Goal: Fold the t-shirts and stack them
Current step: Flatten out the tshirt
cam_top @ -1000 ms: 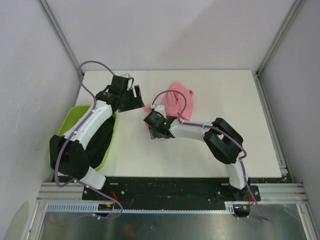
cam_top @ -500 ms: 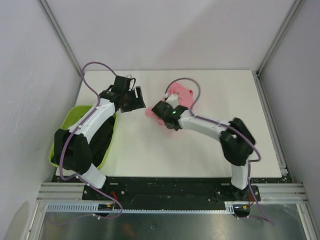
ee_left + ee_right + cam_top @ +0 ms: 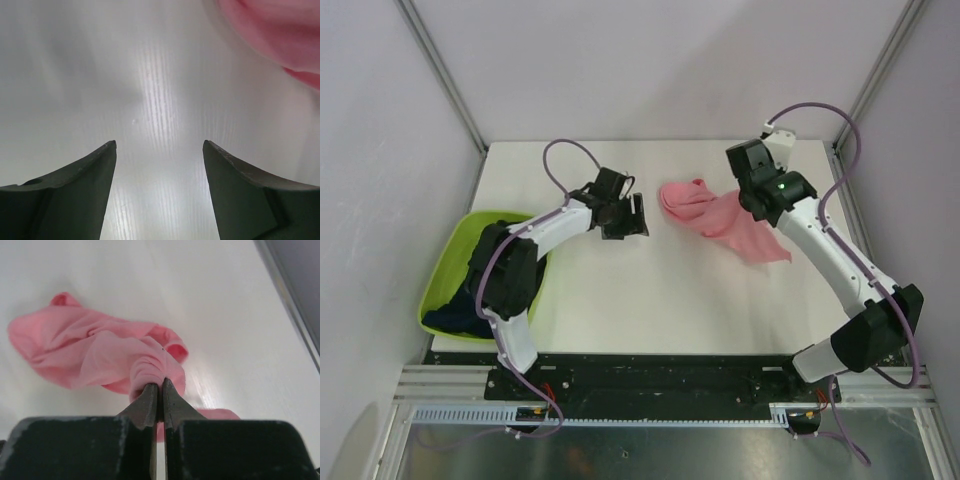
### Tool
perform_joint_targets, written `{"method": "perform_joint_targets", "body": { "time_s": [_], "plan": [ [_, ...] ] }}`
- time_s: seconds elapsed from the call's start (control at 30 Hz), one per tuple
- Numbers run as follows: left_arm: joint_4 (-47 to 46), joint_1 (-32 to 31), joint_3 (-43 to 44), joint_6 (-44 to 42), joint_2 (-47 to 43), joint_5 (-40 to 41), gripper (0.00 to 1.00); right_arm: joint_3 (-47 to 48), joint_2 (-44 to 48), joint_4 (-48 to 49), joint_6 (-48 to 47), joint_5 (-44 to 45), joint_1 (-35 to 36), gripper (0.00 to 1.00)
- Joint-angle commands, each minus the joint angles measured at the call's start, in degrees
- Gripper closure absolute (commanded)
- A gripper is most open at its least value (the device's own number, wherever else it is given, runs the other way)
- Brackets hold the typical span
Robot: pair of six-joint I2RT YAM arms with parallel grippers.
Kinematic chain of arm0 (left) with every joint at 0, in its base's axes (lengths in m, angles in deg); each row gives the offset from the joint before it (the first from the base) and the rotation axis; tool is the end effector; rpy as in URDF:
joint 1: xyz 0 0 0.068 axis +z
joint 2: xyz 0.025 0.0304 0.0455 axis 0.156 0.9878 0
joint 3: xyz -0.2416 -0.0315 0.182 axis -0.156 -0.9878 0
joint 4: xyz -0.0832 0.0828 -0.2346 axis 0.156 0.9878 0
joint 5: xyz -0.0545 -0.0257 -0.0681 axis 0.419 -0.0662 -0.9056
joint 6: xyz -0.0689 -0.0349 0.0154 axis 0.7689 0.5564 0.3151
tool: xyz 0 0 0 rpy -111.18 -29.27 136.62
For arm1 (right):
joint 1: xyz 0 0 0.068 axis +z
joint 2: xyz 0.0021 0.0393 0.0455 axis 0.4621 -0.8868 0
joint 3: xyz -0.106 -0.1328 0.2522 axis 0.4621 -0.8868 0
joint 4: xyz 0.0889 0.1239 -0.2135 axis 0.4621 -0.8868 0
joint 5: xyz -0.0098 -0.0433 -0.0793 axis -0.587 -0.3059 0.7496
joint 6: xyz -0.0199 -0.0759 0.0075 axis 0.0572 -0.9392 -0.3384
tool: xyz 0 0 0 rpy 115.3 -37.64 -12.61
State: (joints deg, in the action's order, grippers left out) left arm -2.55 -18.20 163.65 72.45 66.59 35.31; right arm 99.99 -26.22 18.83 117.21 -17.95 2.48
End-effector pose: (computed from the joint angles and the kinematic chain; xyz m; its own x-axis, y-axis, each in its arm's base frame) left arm 0.3691 -0.1983 0.2188 -0.8908 -0.1155 -0.4395 0.0649 0.9249 -0.3747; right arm 0.3010 0.1223 0.3896 -0.5256 0.1367 -0.8397 0.3345 0.9407 -0.0562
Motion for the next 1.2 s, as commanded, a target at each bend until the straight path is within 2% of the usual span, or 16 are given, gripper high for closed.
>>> {"method": "perform_joint_targets", "body": {
  "time_s": [0.0, 0.27, 0.4, 0.6, 0.77, 0.9, 1.03, 1.17],
  "plan": [
    [-6.68, -1.85, 3.00, 1.37, 2.29, -4.66, 0.26, 1.72, 2.05, -0.37, -2.95, -0.84, -4.04, 1.00],
    [-17.95, -5.88, 3.95, 5.02, 8.23, -7.62, 0.31, 4.20, 2.01, -1.54, -3.74, -0.94, -5.55, 1.00],
    [-22.68, -6.12, 5.89, 9.20, 12.23, -6.07, 0.34, 5.57, 1.85, -2.43, -3.74, -1.81, -5.81, 1.00],
    [-23.82, -6.13, 11.11, 14.56, 17.98, -3.45, 0.39, 6.91, 1.94, -3.63, -3.85, -1.75, -6.10, 1.00],
    [-24.05, -6.13, 14.19, 16.40, 20.63, -2.11, 0.39, 7.88, 2.17, -4.58, -4.20, -1.64, -6.25, 1.00],
    [-24.10, -6.20, 16.79, 17.44, 22.57, -1.18, 0.44, 8.48, 2.18, -5.00, -4.28, -1.58, -6.39, 1.00],
    [-24.02, -6.59, 18.60, 17.12, 23.61, 0.50, 0.57, 9.74, 1.62, -5.30, -4.35, -1.62, -6.79, 1.00],
    [-23.97, -6.94, 18.13, 15.36, 22.78, 3.17, 0.79, 11.80, 0.85, -4.79, -4.45, -2.49, -8.43, 1.00]
  ]
}}
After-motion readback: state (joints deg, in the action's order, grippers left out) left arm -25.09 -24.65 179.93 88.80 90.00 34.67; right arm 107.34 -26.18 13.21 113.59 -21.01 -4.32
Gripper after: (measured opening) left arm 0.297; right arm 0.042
